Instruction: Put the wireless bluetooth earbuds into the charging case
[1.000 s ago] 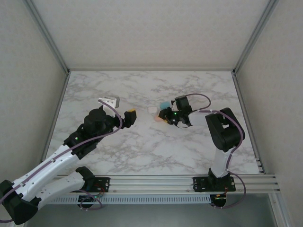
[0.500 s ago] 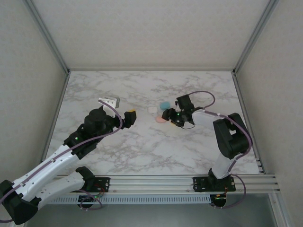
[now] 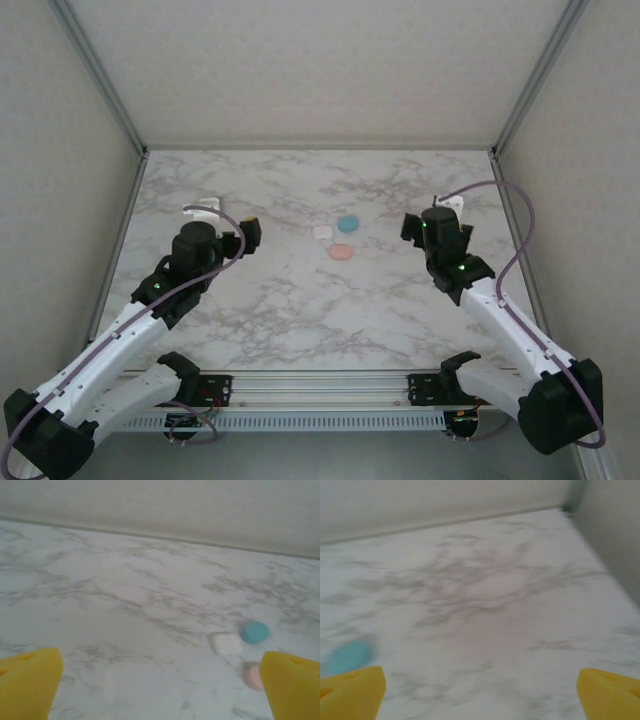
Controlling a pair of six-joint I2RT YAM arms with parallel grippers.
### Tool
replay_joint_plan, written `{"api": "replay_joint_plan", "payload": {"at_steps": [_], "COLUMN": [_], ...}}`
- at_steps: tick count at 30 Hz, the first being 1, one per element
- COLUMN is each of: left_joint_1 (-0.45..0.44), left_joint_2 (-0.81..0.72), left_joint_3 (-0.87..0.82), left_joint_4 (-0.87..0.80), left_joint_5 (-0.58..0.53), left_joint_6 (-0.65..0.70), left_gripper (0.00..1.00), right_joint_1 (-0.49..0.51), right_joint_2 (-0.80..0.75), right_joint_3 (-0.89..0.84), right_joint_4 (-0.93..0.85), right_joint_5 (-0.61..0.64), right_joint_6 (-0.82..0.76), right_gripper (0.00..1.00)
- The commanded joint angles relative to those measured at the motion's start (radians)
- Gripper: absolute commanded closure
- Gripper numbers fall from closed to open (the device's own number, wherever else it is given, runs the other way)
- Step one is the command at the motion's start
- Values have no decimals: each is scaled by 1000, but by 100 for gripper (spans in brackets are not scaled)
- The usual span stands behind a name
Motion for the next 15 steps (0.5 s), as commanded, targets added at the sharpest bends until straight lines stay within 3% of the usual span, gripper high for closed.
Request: {"api": "replay_joint_plan", "payload": {"at_steps": [1, 8, 10, 15], "left_joint_1": [87, 199, 212, 243], "left_joint_2": [22, 62, 72, 88], "left_joint_3": [-35, -110, -137, -249], "left_joint_4": [-19, 68, 131, 314], "left_joint_5": [-61, -100, -112, -143], "left_joint_6": [-44, 44, 87, 194], "left_gripper": [0, 0, 0, 0], "right_joint_1": [-116, -214, -220, -233], "right_joint_2": [83, 251, 277, 343], "right_joint_3": [-116, -263, -256, -328], "right_joint_4": [140, 564, 602, 888], "right_joint_5": [61, -187, -258, -440], "right_joint_6": [-131, -254, -279, -338], "right_gripper": [1, 1, 1, 1]}}
